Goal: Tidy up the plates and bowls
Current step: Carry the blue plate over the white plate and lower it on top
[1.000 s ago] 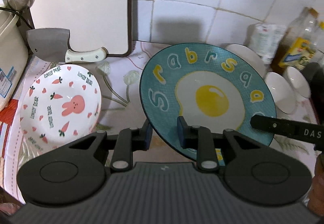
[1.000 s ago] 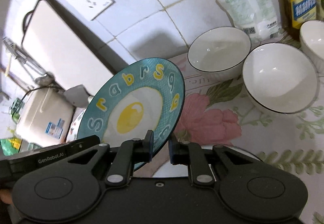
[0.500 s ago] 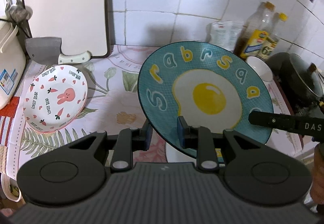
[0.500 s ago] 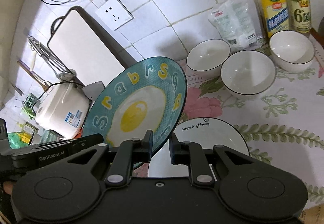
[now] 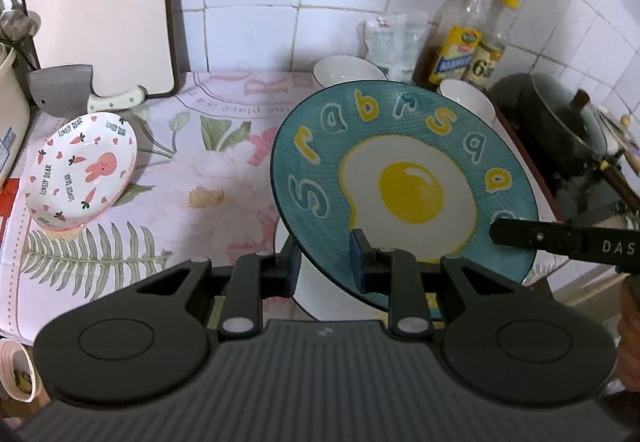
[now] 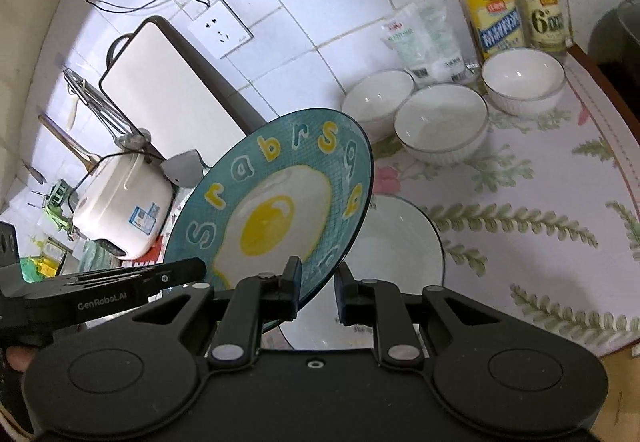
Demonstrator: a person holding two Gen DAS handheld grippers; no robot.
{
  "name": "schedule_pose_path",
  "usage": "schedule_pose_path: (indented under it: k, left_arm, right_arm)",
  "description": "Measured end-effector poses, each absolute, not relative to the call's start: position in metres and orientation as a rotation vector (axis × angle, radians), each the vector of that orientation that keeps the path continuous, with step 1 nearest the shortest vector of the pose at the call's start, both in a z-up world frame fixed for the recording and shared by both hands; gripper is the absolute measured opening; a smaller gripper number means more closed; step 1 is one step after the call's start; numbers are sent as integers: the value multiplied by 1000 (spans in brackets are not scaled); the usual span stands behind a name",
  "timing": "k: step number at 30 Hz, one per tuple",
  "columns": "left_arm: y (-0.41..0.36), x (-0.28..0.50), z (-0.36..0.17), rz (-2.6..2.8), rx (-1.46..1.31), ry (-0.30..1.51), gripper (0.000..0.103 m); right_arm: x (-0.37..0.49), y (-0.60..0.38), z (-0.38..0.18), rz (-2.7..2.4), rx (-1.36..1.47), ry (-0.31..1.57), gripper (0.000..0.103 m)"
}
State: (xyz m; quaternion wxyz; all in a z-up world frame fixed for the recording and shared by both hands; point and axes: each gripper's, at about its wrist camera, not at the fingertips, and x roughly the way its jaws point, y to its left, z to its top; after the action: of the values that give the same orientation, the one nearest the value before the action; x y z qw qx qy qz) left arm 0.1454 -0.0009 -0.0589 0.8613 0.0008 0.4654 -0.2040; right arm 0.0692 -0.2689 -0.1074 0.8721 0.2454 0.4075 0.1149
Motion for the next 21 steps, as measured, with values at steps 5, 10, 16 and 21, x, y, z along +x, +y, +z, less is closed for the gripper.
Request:
schedule_pose_path:
  k: [5, 10, 16, 21]
  left_arm:
    - [-9, 138, -67, -439, 21, 992, 24]
    - [-13, 135, -75, -440, 22, 1008, 24]
    - [-21, 135, -88, -442, 55, 1029, 24]
    - [-23, 138, -102, -444, 54, 1061, 24]
  right_arm:
    - [53, -273, -118, 228, 523, 878, 22]
    - [46, -276, -125, 221, 526, 891, 23]
    - [45, -278, -138, 202, 542, 924, 23]
    - [46, -281, -150, 189, 560, 961, 23]
